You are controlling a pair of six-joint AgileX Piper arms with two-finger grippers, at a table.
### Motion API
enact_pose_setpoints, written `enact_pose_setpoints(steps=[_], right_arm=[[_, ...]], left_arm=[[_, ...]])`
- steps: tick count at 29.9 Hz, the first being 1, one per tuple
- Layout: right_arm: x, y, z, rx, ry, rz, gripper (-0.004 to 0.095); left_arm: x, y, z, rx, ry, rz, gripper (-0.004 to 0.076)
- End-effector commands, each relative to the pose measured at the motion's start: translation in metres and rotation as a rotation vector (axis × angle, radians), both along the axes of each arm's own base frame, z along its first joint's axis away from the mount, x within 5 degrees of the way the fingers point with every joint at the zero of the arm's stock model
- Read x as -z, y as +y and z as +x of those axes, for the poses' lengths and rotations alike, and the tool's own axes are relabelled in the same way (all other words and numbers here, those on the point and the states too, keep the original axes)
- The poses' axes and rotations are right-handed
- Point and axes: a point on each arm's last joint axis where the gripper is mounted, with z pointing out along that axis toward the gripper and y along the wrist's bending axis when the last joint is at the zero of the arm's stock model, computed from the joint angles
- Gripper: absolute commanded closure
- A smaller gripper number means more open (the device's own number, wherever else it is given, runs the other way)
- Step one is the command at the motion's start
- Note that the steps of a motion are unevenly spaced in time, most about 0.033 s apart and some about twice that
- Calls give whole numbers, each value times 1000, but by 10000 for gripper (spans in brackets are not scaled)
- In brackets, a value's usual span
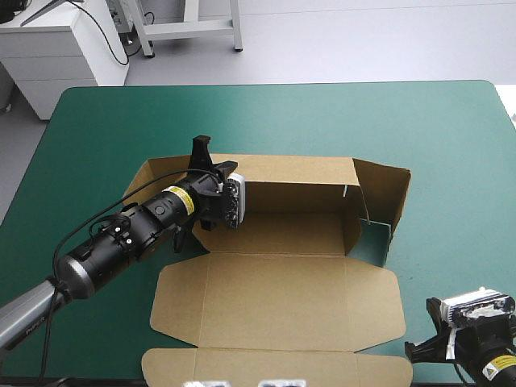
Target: Fold the box
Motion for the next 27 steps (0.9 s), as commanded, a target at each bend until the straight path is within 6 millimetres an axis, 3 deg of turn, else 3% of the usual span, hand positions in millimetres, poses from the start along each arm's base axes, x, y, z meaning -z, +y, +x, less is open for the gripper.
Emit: enact_pose_setpoints(steps=[1,9,14,19,27], right_arm=[[-17,0,6,14,-135,34,922],[-31,5,18,15,-180,140,922],[-55,6,39,15,-141,147,922],[-89,7,74,17,-110,146,922],[-132,12,158,7,-13,153,922]], left_arm=[[-18,-1,-5,24,-78,-80,732],[-14,-1,-3,14,-58,-72,732],[-9,9,4,-31,-30,-43,733],[-9,13,7,-54,-23,-50,732],[-4,15,7,-69,16,-7,732]])
